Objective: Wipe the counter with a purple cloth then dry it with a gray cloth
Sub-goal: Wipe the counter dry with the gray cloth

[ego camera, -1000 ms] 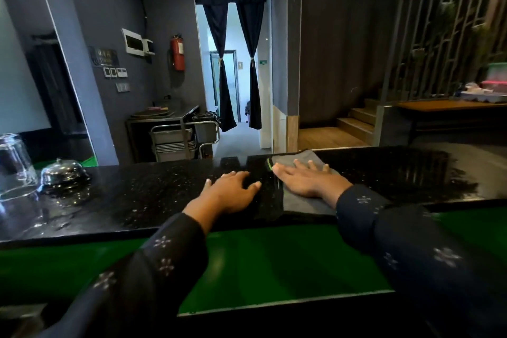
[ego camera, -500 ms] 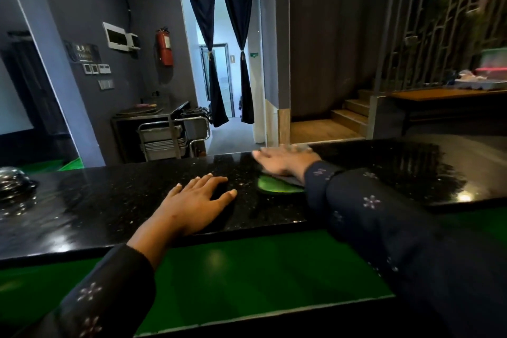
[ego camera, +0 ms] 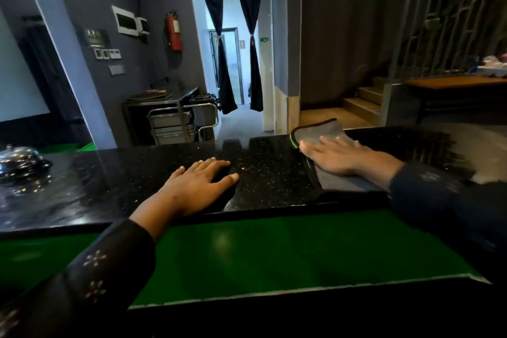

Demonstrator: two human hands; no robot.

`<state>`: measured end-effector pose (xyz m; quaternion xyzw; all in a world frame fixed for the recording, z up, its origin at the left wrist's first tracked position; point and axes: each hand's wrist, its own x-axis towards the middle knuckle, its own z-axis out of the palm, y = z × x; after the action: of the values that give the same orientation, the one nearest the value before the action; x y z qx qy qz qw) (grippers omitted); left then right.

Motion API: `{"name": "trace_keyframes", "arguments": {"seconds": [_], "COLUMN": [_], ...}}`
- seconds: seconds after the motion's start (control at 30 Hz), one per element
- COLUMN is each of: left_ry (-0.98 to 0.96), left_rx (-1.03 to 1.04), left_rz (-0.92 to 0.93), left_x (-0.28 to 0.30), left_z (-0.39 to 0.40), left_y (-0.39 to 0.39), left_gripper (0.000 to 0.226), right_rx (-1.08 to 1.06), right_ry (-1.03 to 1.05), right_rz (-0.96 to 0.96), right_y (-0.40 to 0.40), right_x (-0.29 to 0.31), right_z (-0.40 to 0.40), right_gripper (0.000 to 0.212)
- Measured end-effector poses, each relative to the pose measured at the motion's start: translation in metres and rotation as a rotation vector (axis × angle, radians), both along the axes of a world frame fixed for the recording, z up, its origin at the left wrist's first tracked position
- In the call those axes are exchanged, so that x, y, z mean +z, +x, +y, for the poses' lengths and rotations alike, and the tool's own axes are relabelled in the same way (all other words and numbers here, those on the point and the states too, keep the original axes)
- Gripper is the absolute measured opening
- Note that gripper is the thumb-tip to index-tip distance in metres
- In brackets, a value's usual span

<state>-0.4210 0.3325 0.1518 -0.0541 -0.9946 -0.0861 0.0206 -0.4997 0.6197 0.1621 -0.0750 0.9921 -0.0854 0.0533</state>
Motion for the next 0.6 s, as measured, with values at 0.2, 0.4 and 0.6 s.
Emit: {"name": "trace_keyframes", "arguments": {"seconds": [0.2,0.4,0.6], "left_ry": [0.016,0.163,0.029], "left_rx": [-0.033,-0.193,-0.141], "left_rz": [0.218,0.147,0.047], "left_x": [0.007,0.013,-0.003], "left_z": [0.014,0.084,0.122], "left_y": [0.012,0.006,-0.015], "left_gripper": [0.041,0.045,0.062], "right_rx": [0.180,-0.012,-0.009], "right_ry": [0.008,-0.008,-0.014], "right_rz": [0.108,-0.014,0.015], "right_y": [0.095,0.039,0.078], "right_x": [-0.009,0.001,-0.007], "right_z": [0.006,0.010,0.022], "right_gripper": [0.068,0.061,0.059]}}
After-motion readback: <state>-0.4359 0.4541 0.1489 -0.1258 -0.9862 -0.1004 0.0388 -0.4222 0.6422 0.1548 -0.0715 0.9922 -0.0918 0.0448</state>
